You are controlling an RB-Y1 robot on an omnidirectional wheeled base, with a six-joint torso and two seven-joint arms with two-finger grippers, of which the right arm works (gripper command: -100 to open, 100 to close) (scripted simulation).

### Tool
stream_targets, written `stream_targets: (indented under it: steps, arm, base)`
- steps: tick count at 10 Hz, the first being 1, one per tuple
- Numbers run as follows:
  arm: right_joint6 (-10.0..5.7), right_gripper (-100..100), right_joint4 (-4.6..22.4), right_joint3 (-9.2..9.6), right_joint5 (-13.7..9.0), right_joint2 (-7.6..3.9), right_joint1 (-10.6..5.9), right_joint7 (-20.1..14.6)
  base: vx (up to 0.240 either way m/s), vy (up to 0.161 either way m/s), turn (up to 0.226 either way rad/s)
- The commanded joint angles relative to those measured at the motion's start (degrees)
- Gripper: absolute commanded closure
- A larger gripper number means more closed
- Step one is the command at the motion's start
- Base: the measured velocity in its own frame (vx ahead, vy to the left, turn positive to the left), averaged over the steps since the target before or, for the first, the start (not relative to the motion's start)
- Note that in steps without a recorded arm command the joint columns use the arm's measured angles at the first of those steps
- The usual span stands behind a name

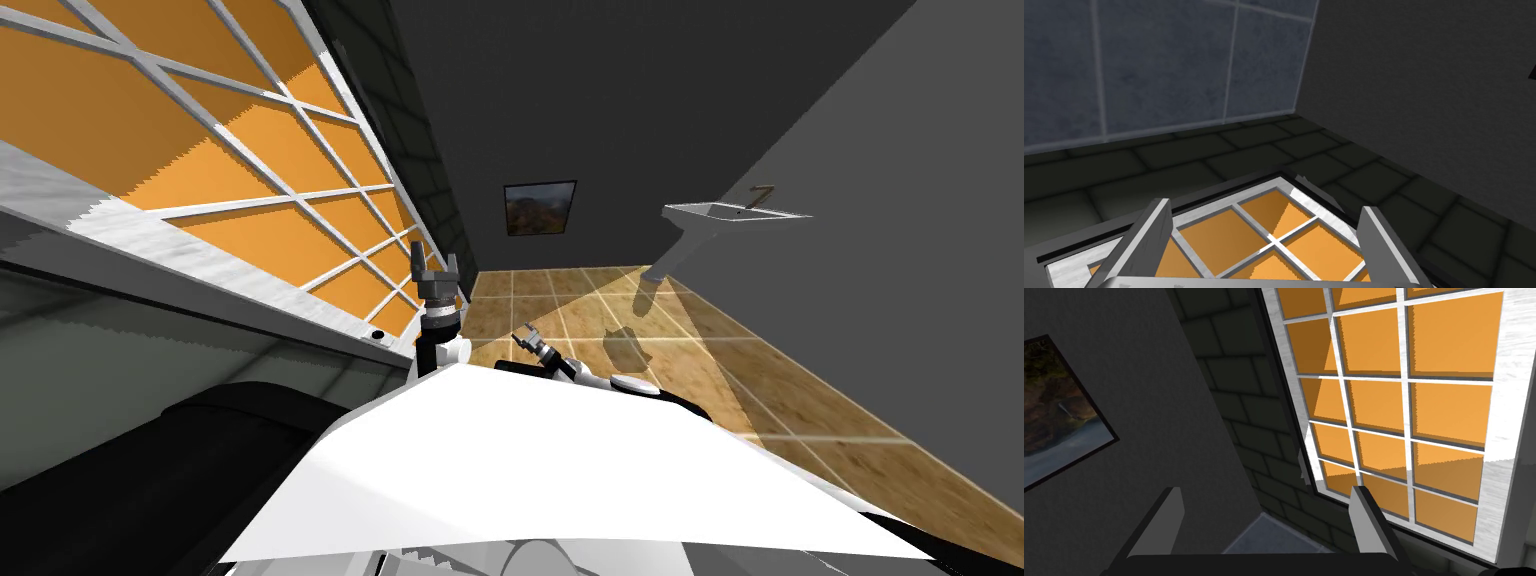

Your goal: Pull the door open

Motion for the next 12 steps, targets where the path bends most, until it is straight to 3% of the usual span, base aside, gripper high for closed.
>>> stream_targets:
  steps: [1,12]
  arm:
    - [-0.18,-100,0.7,0.67,-0.3,-0.01,-0.41,0.7]
    - [-1.5,-100,5.2,4.52,-2.0,0.34,-2.9,4.1]
  base:
    - [0.018,0.156,0.353]
    - [0.037,0.136,0.312]
